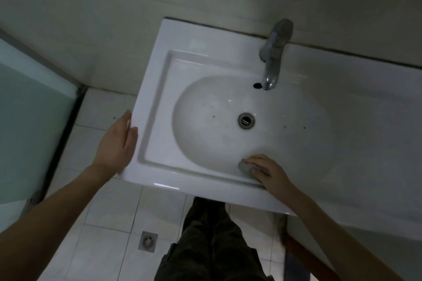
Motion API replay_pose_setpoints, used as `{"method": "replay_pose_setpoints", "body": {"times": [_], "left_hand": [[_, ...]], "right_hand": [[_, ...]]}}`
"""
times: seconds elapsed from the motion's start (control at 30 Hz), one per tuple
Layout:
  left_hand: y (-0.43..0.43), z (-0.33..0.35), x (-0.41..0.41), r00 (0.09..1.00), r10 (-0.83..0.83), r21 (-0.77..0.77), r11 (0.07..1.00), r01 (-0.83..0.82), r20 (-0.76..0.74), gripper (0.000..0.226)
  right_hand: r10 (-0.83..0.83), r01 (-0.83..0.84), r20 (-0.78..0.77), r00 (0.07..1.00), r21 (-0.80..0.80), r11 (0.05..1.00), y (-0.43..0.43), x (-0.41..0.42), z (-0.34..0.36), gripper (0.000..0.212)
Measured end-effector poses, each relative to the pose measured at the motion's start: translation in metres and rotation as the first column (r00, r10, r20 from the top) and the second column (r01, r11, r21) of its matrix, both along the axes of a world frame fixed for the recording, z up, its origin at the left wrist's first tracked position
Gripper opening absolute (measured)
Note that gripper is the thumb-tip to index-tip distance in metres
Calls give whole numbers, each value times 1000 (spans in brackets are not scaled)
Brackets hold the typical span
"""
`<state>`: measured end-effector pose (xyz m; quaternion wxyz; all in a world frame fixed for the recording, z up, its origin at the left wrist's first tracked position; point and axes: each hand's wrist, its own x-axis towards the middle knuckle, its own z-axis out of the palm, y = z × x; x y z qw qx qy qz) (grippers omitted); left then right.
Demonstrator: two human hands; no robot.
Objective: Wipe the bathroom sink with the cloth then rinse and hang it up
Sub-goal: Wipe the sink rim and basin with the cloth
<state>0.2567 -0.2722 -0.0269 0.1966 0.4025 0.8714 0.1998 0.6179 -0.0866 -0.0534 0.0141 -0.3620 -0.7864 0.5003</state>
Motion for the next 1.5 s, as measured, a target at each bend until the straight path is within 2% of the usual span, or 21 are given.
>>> {"method": "replay_pose_setpoints", "body": {"times": [0.13,0.2,0.3,0.4,0.5,0.57,0.63,0.7,0.73,0.8,0.9,0.93,1.0,1.07,1.13,1.23,1.3,1.37,1.4,1.47,1.5], "left_hand": [[31,3,6,943,-178,97,972,212,-282,53],[61,-5,17,919,-266,109,945,308,-291,52],[108,-26,30,951,-234,91,962,256,-201,52],[127,-53,26,956,-187,10,981,195,-227,56],[127,-65,24,950,-166,33,983,181,-263,54],[127,-67,25,952,-157,62,982,179,-262,52],[128,-68,25,951,-155,77,980,182,-266,51],[129,-67,24,955,-153,87,980,179,-253,52],[129,-67,25,957,-154,86,980,180,-246,52],[128,-64,25,960,-153,80,981,176,-236,53],[129,-60,27,962,-151,90,980,175,-226,53],[129,-60,27,963,-145,95,981,170,-228,52],[128,-63,27,962,-131,98,983,158,-241,52],[128,-63,28,959,-117,104,983,149,-259,50],[128,-64,29,957,-106,120,983,142,-270,49],[126,-63,27,957,-104,118,983,140,-270,48],[127,-63,26,961,-106,119,983,140,-257,49],[127,-63,27,963,-104,126,982,138,-248,49],[128,-63,27,962,-103,130,982,139,-251,49],[129,-63,28,962,-102,124,983,138,-254,49],[129,-63,28,962,-102,120,983,137,-255,50]], "right_hand": [[-375,368,-24,927,-140,919,16,-12,-4,27],[-488,475,-32,872,-182,861,30,-28,-12,28],[-586,561,-92,805,-202,803,54,-75,-28,30],[-622,614,-172,764,-102,783,76,-138,-54,30],[-627,647,-179,758,82,758,80,-192,-89,31],[-571,581,-113,813,192,791,60,-212,-107,29],[-362,368,-77,929,290,883,22,-215,-112,27],[-93,115,-118,989,195,974,-11,-196,-101,26],[35,-18,-156,987,113,993,-19,-177,-92,26],[270,-274,-193,943,9,962,-14,-127,-72,24],[453,-452,-23,891,35,891,38,-25,-53,33],[471,-475,62,880,90,875,63,12,-54,33],[402,-467,289,869,204,861,109,70,-59,24],[336,-462,381,861,310,831,133,89,-64,24],[435,-512,314,844,228,828,116,68,-66,26],[497,-492,-65,866,74,867,55,6,-72,23],[467,-465,-196,862,61,883,24,-56,-78,28],[375,-368,-250,892,76,927,-2,-123,-84,31],[269,-267,-251,930,46,963,-13,-150,-83,31],[64,-74,-227,972,-37,997,-25,-175,-77,29],[66,-80,-238,969,-52,995,-26,-171,-73,27]]}}
